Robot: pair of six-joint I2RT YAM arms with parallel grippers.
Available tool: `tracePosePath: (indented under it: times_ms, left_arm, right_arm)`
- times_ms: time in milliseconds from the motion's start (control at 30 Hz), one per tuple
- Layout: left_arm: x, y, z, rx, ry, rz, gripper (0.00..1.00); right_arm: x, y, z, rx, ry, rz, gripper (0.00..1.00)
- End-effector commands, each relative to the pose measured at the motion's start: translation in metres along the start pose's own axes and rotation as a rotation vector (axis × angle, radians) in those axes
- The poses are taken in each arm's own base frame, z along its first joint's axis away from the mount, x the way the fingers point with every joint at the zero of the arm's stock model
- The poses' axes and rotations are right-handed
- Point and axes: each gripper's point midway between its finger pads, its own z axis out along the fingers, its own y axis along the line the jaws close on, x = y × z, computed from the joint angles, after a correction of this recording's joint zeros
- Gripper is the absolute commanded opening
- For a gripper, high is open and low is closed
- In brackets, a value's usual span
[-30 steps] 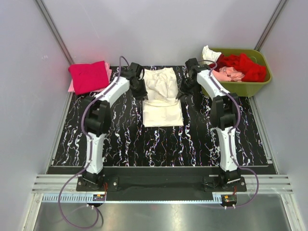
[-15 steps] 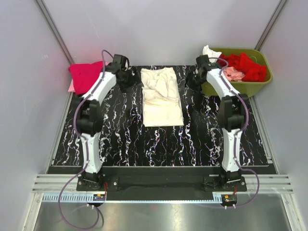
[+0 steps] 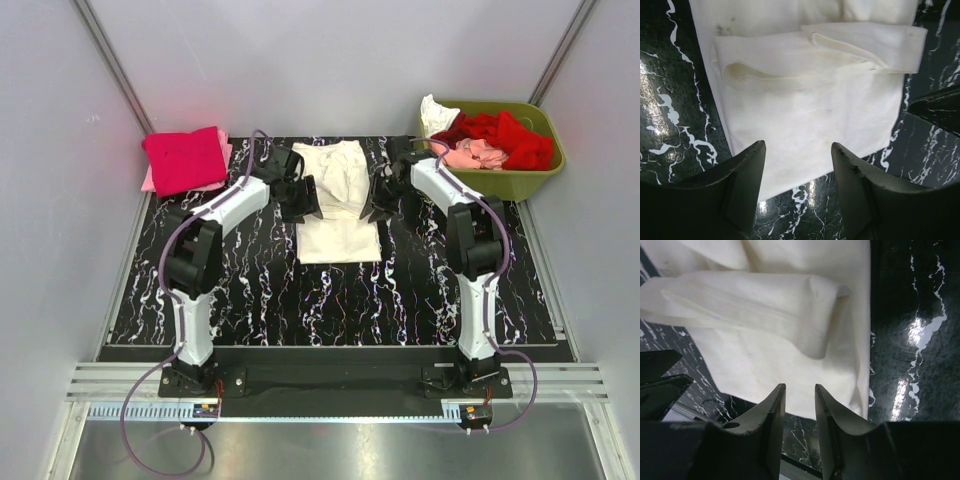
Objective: Fold and stack the t-shirts
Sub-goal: Fold the tshirt
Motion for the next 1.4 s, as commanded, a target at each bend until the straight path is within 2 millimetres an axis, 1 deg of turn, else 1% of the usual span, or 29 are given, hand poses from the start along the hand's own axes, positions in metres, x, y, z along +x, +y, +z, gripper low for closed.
tracePosePath:
  times_ms: [0,233,333,367,433,467,500,533,567,600,633,667,767,800,833,867,900,967,1000,1033,1067,1100,1133,1167,1200,1233,1300,1333,1367]
  left_arm:
    - [-0.010,0.000,0.013,0.002,-0.035,0.027,0.59]
    - [-0.012,0.007,0.034,-0.016,-0.009,0.040,0.59]
    - [-0.018,0.007,0.044,-0.021,-0.002,0.048,0.59]
    - [-0.029,0.004,0.044,-0.012,-0.020,0.053,0.59]
    - [-0.034,0.015,0.055,-0.032,-0.001,0.046,0.59]
    - [-0.050,0.011,0.053,-0.021,-0.033,0.052,0.59]
    - [-0.055,0.015,0.055,-0.027,-0.028,0.049,0.59]
    - [-0.061,0.032,0.067,-0.047,-0.018,0.021,0.59]
    - [-0.085,0.027,0.062,-0.025,-0.064,0.017,0.59]
    - [-0.092,0.030,0.063,-0.017,-0.056,-0.015,0.59]
    - [-0.103,0.044,0.068,-0.024,-0.058,-0.052,0.59]
    - [-0.127,0.036,0.055,0.008,-0.111,-0.060,0.61]
    - [-0.151,0.033,0.025,0.044,-0.167,-0.091,0.73]
    - [-0.155,0.030,0.017,0.049,-0.191,-0.070,0.77]
    - [-0.149,0.028,0.001,0.047,-0.199,-0.061,0.84]
    - [-0.145,0.027,-0.005,0.052,-0.204,-0.052,0.85]
    - [-0.142,0.026,-0.011,0.063,-0.216,-0.045,0.86]
    - [-0.114,0.033,-0.023,0.049,-0.184,-0.061,0.87]
    - [-0.107,0.033,-0.026,0.059,-0.192,-0.068,0.87]
    - [-0.082,0.040,-0.031,0.050,-0.167,-0.084,0.87]
    - [-0.077,0.039,-0.034,0.067,-0.189,-0.082,0.87]
    - [-0.071,0.032,-0.050,0.091,-0.212,-0.085,0.87]
    - [-0.040,0.044,-0.039,0.068,-0.156,-0.105,0.86]
    - [-0.033,0.042,-0.040,0.078,-0.160,-0.106,0.86]
    - [-0.025,0.037,-0.048,0.096,-0.168,-0.106,0.85]
    - [0.002,0.043,-0.039,0.078,-0.121,-0.113,0.85]
    - [0.017,0.040,-0.038,0.096,-0.122,-0.125,0.85]
    - [0.037,0.041,-0.034,0.095,-0.094,-0.127,0.85]
    - [0.045,0.041,-0.032,0.098,-0.088,-0.131,0.85]
  right_arm:
    - [-0.010,-0.007,0.006,0.032,0.002,-0.029,0.36]
    - [-0.024,-0.009,0.027,0.041,0.012,-0.019,0.36]
    - [-0.034,-0.008,0.032,0.045,0.004,-0.021,0.36]
    - [-0.036,-0.008,0.032,0.047,0.007,-0.018,0.36]
    - [-0.048,-0.006,0.035,0.037,-0.008,-0.016,0.36]
    - [-0.052,-0.007,0.036,0.033,-0.012,-0.008,0.36]
    - [-0.062,-0.005,0.041,0.020,-0.025,-0.003,0.36]
    - [-0.068,-0.005,0.044,0.008,-0.033,0.005,0.36]
    - [-0.079,-0.007,0.043,-0.009,-0.045,0.039,0.36]
    - [-0.098,0.007,0.032,-0.063,-0.088,0.038,0.37]
    - [-0.104,-0.001,0.042,-0.072,-0.081,0.068,0.36]
    - [-0.118,-0.003,0.035,-0.102,-0.108,0.116,0.36]
    - [-0.143,0.009,0.006,-0.201,-0.180,0.140,0.39]
    - [-0.139,0.009,-0.010,-0.192,-0.201,0.139,0.43]
    - [-0.146,0.013,-0.020,-0.206,-0.253,0.105,0.46]
    - [-0.144,0.011,-0.028,-0.201,-0.272,0.100,0.53]
    - [-0.129,0.005,-0.038,-0.181,-0.269,0.110,0.57]
    - [-0.120,0.003,-0.048,-0.189,-0.292,0.094,0.62]
    - [-0.100,-0.002,-0.051,-0.178,-0.269,0.102,0.66]
    - [-0.094,-0.005,-0.053,-0.179,-0.272,0.090,0.67]
    - [-0.084,-0.007,-0.053,-0.180,-0.260,0.091,0.67]
    - [-0.062,-0.016,-0.050,-0.168,-0.231,0.105,0.68]
    - [-0.055,-0.019,-0.049,-0.170,-0.229,0.103,0.69]
    - [-0.031,-0.030,-0.038,-0.164,-0.176,0.124,0.69]
    - [-0.023,-0.030,-0.042,-0.173,-0.175,0.121,0.69]
    - [-0.017,-0.033,-0.041,-0.172,-0.172,0.118,0.69]
    - [0.007,-0.046,-0.034,-0.153,-0.135,0.135,0.69]
    - [0.012,-0.049,-0.031,-0.152,-0.135,0.129,0.69]
    - [0.018,-0.054,-0.028,-0.144,-0.124,0.133,0.69]
